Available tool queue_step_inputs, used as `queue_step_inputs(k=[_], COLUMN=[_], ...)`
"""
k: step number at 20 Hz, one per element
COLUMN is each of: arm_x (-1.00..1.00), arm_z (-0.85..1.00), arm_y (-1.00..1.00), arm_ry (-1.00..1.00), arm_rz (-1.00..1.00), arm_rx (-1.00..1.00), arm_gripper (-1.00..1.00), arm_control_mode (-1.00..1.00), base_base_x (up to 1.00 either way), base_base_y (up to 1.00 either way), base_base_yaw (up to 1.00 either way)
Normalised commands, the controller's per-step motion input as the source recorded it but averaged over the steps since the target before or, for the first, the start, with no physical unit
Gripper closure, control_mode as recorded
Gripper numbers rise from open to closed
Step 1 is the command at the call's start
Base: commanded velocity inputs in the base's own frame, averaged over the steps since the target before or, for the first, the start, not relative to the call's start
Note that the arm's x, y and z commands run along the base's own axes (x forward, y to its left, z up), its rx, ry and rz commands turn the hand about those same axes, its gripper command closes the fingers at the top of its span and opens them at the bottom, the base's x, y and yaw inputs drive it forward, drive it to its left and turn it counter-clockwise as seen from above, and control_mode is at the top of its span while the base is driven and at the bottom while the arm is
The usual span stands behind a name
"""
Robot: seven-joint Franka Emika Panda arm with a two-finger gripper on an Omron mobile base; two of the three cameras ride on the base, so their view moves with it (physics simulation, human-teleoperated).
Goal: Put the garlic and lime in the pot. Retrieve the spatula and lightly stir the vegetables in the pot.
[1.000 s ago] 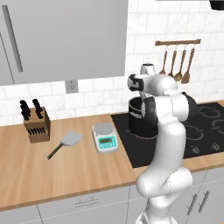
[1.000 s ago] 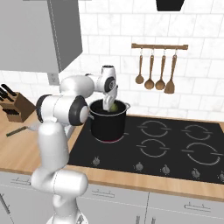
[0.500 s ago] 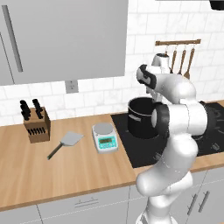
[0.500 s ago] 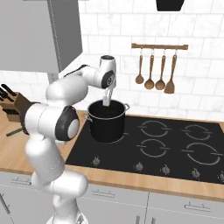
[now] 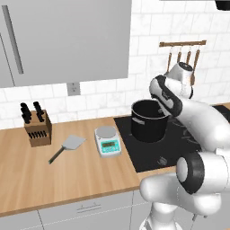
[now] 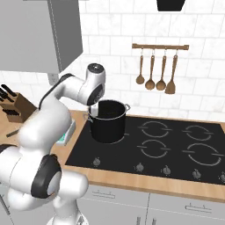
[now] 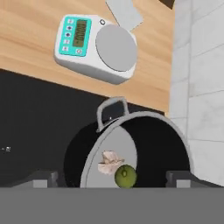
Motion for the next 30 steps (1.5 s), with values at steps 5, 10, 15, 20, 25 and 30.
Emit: queue_step_inputs(k=[5,10,15,20,25,30], arm_x=[-0.98,-0.98,-0.9,-0.3,0.19,0.33], arm_z=[0.11,-0.01,-0.14,-0.2,-0.03,-0.03], arm_y=[0.86,1.0,1.0,1.0,1.0,1.0], arm_ry=[0.02,0.09,0.17,0.2,0.19,0.1], arm_rz=[0.49,0.44,0.22,0.25,0.26,0.14], arm_rx=[0.0,-0.12,-0.19,-0.23,-0.22,-0.24], arm_gripper=[-1.0,-1.0,-1.0,-1.0,-1.0,-1.0], arm_control_mode=[-1.0,-1.0,-1.0,-1.0,-1.0,-1.0], base_base_x=[0.0,0.0,0.0,0.0,0.0,0.0], base_base_y=[0.0,0.0,0.0,0.0,0.0,0.0], base_base_yaw=[0.0,0.0,0.0,0.0,0.0,0.0])
